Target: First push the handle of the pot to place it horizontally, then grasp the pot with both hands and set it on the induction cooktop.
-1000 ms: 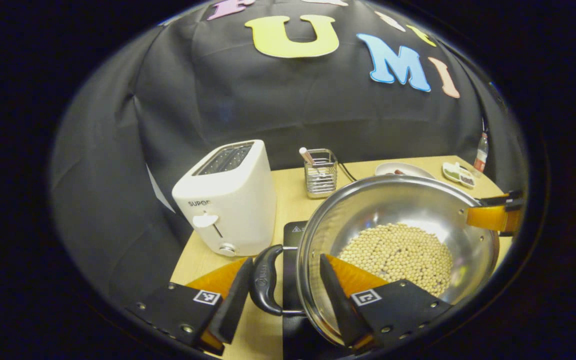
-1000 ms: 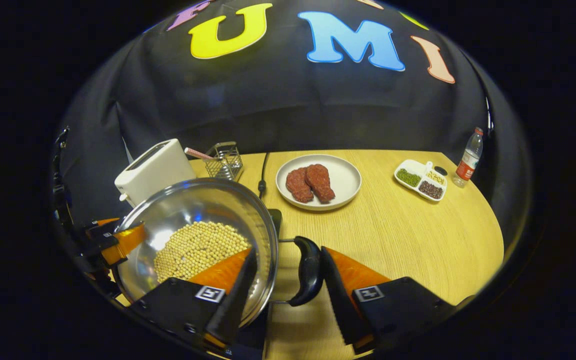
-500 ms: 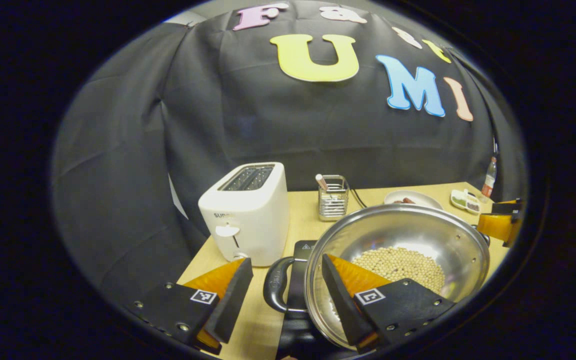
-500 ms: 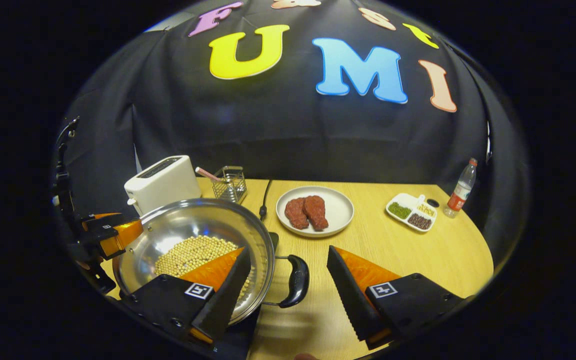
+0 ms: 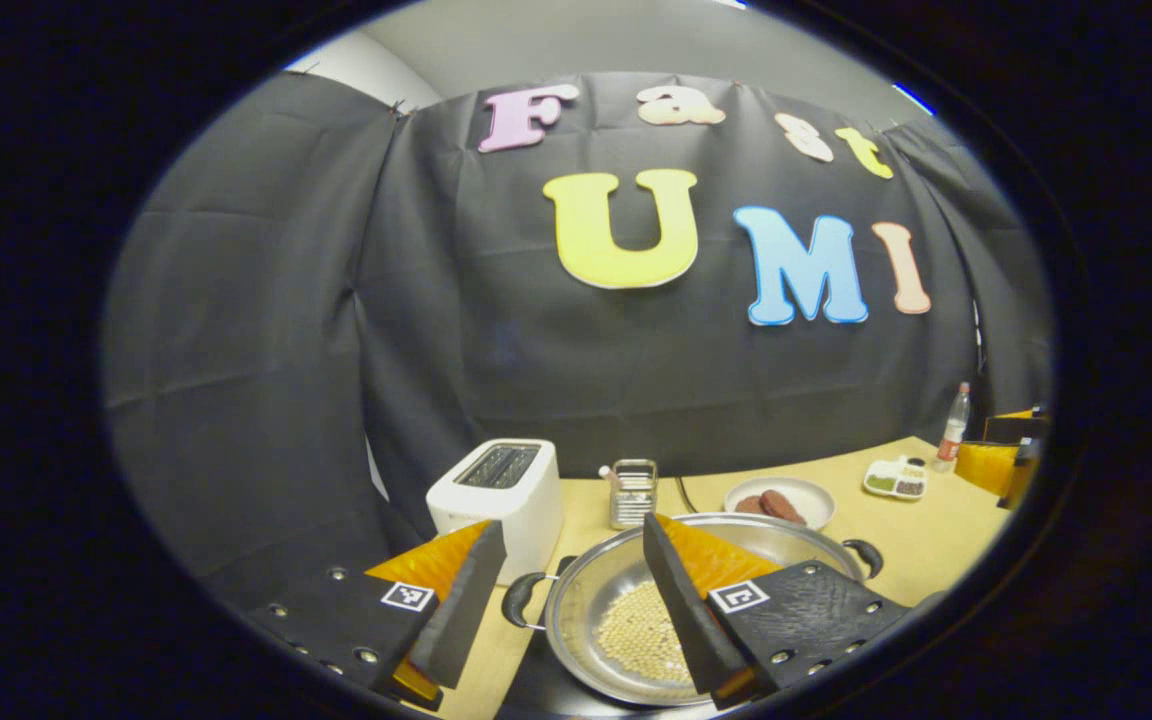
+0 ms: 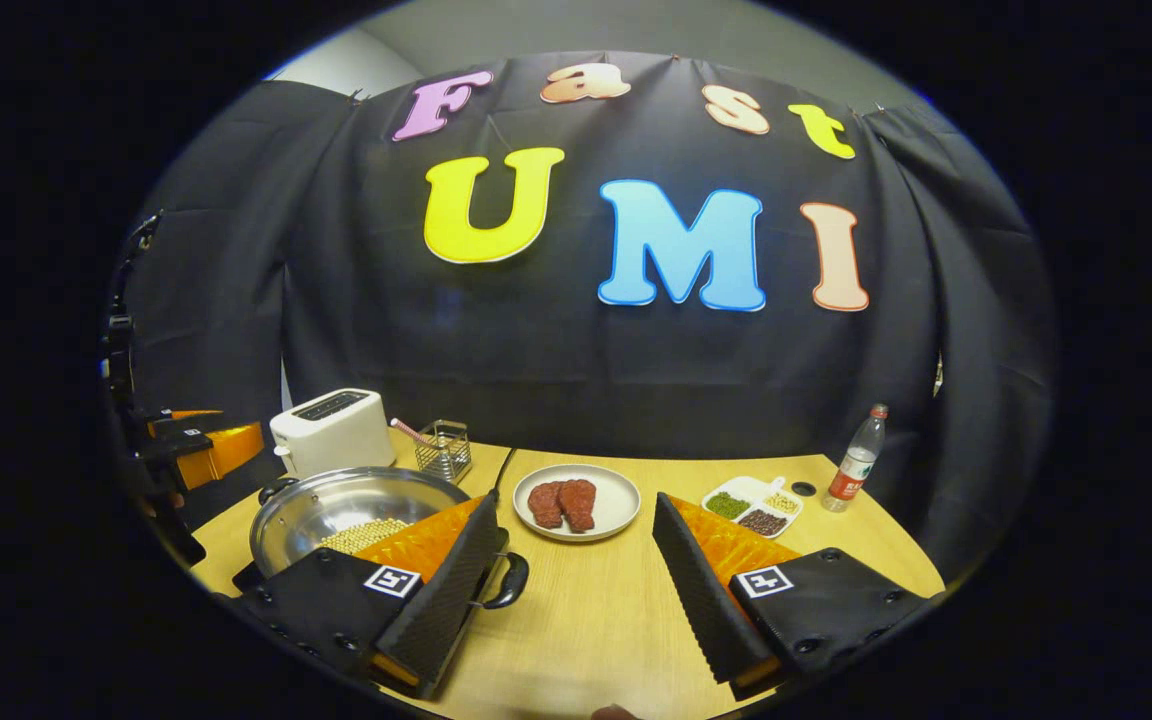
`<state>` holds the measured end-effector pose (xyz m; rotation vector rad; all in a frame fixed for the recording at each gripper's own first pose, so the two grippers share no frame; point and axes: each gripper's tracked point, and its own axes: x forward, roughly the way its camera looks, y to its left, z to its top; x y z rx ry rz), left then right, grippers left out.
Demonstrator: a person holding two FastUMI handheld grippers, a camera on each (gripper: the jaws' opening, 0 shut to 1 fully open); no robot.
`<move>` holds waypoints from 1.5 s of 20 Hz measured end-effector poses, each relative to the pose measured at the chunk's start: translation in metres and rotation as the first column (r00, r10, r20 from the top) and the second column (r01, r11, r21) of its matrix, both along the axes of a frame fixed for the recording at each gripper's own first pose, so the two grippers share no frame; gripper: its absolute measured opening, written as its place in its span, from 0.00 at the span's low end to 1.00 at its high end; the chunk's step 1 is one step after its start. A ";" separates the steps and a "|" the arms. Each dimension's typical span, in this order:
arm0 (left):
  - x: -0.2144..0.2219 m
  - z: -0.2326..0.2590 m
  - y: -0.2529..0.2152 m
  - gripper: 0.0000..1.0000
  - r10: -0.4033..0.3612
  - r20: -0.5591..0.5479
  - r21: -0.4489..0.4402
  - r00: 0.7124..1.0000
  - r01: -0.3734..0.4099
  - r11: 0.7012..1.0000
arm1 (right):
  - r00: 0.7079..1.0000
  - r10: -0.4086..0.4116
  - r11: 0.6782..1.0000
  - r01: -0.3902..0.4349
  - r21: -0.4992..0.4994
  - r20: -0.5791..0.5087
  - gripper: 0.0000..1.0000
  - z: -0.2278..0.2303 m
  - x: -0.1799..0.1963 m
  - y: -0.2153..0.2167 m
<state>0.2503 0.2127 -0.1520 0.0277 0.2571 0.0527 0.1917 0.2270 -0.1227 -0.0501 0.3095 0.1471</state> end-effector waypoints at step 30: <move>-0.269 0.186 -0.227 0.82 -0.091 0.214 -0.032 0.973 0.100 0.994 | 0.975 -0.103 0.992 0.086 0.095 0.197 0.98 0.111 -0.223 -0.223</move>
